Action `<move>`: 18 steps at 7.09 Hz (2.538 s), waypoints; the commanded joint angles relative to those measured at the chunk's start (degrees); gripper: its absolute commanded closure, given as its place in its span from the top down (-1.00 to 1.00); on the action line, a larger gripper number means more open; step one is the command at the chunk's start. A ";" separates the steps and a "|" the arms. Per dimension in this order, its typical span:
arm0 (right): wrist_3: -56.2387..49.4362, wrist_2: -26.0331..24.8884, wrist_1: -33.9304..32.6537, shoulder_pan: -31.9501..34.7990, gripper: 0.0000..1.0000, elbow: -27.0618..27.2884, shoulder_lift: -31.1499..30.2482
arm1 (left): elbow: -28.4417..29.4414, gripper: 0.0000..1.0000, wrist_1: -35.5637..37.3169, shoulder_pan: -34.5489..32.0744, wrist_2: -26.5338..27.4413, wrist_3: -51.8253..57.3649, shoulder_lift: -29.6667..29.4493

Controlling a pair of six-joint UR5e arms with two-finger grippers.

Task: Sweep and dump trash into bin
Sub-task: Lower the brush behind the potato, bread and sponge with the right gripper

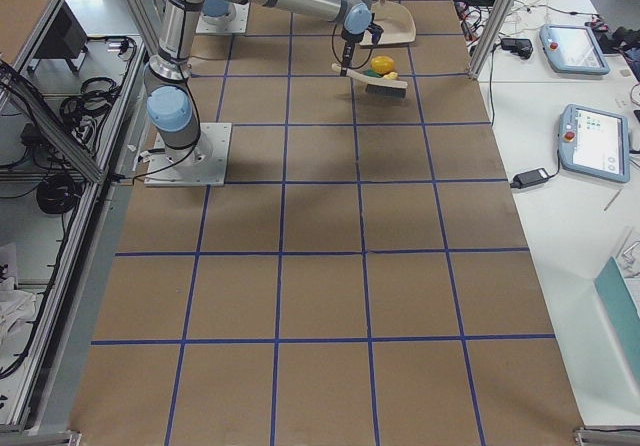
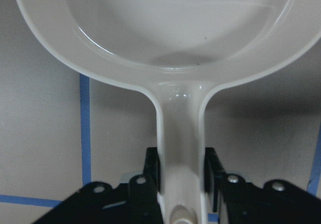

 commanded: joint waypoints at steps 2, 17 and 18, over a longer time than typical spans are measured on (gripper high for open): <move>-0.44 0.03 -0.10 0.10 -1.00 0.00 0.60 | 0.01 -0.31 0.38 -0.15 0.49 0.18 -0.72; 10.71 9.70 -3.96 3.26 -1.00 -0.26 1.12 | -1.05 -0.37 0.21 -0.32 1.11 0.09 0.07; 11.16 9.79 -3.96 3.35 -1.00 -0.26 1.12 | -1.05 -0.37 0.21 -0.32 1.11 0.18 0.07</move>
